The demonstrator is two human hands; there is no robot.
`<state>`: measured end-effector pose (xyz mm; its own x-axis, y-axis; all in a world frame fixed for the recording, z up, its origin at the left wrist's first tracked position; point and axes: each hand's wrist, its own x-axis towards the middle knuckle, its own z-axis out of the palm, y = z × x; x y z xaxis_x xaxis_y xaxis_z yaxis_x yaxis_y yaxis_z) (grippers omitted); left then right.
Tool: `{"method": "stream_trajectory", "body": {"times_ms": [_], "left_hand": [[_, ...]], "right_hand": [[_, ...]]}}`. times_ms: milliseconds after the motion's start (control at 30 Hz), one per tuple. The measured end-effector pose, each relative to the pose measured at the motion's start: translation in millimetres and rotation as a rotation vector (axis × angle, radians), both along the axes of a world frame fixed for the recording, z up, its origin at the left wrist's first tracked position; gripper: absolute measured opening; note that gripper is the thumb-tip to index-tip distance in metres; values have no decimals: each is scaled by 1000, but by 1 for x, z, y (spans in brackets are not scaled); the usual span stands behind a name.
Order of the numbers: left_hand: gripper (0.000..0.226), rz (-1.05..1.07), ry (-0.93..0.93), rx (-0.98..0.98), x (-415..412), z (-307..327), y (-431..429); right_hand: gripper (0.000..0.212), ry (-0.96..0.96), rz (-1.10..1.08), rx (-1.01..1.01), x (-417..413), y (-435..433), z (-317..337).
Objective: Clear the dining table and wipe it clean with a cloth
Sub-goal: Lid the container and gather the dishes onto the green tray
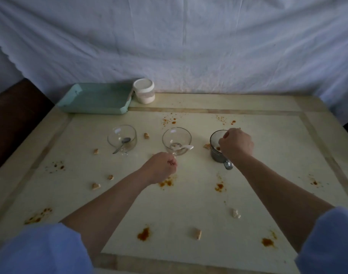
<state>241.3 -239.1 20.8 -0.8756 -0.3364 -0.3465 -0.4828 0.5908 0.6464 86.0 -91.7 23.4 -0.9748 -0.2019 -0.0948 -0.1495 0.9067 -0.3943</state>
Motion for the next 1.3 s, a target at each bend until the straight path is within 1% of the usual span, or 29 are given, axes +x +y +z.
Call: {"method": "stream_trajectory", "body": {"times_ms": [33,100,167,233,300,400,433,500,533,567,667,767,800,867,900,1000,1033,1133,1233,1300], "left_hand": [[19,23,0,4,5,0,-4],[19,69,-2,27,11,-4,-12],[18,147,-11,79,21,-9,-23],[15,217,-17,123,31,-15,-35],[12,271,-15,167,40,-21,-47],[12,319,-24,200,54,-28,-65],[12,325,-26,203,58,-30,-71],[11,346,-23,209,65,-35,-85],[11,357,-21,210,69,-36,-92],[11,367,-20,212,72,-38,-99],[10,442,-26,240,74,-44,-117],[3,655,6,307,63,-54,-129],[12,741,24,357,57,-57,-135],[28,849,36,497,45,-63,-142],[29,871,34,571,40,-64,-144],[17,920,35,749,30,-66,-145],[19,933,38,792,27,-67,-146],[29,946,58,866,24,-68,-147],[30,992,108,874,23,-64,-150],[30,1012,109,870,25,-56,-153]], "right_hand": [[18,-46,39,-51,8,-12,0],[19,-198,106,-137,23,-31,-5],[22,-419,154,-245,40,-49,-15],[15,-623,162,-328,57,-64,-22],[18,-744,121,-370,70,-77,-31],[26,-834,-31,-459,77,-96,-52],[25,-870,-96,-510,78,-102,-57],[16,-931,-214,-612,79,-114,-62],[11,-947,-265,-645,79,-119,-64],[12,-955,-315,-676,79,-123,-67],[27,-924,-416,-758,78,-133,-75],[28,-820,-466,-809,76,-134,-76],[30,-793,-467,-803,75,-134,-75],[33,-758,-440,-790,73,-134,-70],[34,-748,-419,-790,73,-133,-66],[34,-711,-350,-780,74,-134,-54],[34,-700,-325,-774,74,-134,-49],[34,-687,-251,-763,77,-136,-39],[35,-665,-195,-730,82,-141,-33],[35,-655,-162,-720,86,-146,-27]]}}
